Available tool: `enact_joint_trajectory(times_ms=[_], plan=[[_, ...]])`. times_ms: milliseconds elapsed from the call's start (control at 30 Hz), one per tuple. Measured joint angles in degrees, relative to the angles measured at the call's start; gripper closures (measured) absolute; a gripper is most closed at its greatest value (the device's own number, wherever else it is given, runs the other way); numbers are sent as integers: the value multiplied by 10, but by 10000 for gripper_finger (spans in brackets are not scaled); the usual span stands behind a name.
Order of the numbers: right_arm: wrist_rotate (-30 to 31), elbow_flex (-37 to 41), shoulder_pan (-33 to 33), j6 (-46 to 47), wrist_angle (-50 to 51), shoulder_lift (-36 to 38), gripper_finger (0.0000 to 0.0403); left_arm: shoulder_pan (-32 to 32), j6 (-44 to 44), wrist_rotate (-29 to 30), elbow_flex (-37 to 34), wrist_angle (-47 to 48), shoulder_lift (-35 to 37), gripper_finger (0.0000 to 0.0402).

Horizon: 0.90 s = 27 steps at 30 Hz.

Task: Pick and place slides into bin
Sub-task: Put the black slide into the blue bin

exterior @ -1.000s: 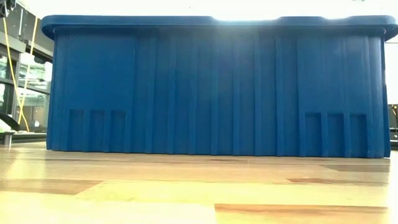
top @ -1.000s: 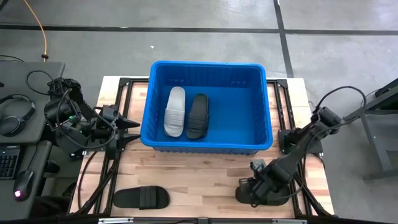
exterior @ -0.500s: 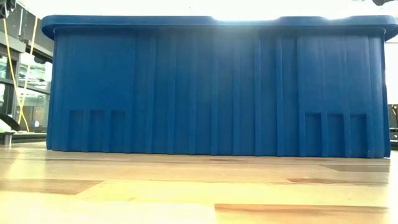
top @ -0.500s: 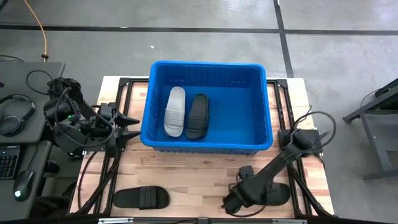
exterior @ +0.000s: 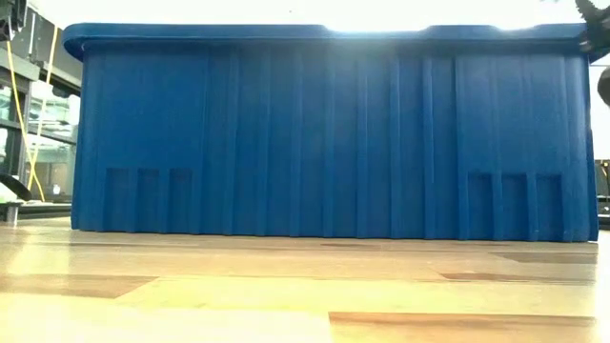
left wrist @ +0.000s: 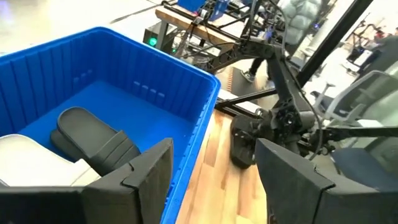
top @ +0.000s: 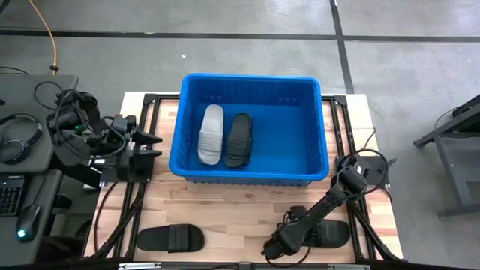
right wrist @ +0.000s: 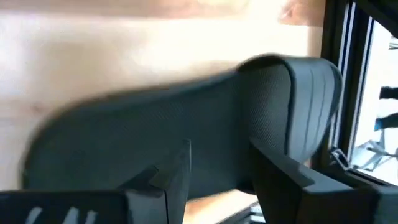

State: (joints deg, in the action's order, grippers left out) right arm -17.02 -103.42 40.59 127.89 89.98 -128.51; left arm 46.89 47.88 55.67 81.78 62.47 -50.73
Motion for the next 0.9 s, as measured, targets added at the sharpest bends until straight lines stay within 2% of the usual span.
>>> enact_joint_trajectory(times_ms=[367, 567, 700, 900], plan=[[4, 0, 12, 8, 0, 0, 253, 0, -26, -6, 0, 11, 15, 186], [-5, 2, 15, -22, 1, 10, 253, 0, -33, -7, 0, 11, 10, 186], [41, -15, 12, -18, -2, 25, 253, 0, -33, -11, 0, 11, 10, 186], [-25, 32, 17, -71, 0, 41, 253, 0, -36, -11, 0, 9, 10, 186]])
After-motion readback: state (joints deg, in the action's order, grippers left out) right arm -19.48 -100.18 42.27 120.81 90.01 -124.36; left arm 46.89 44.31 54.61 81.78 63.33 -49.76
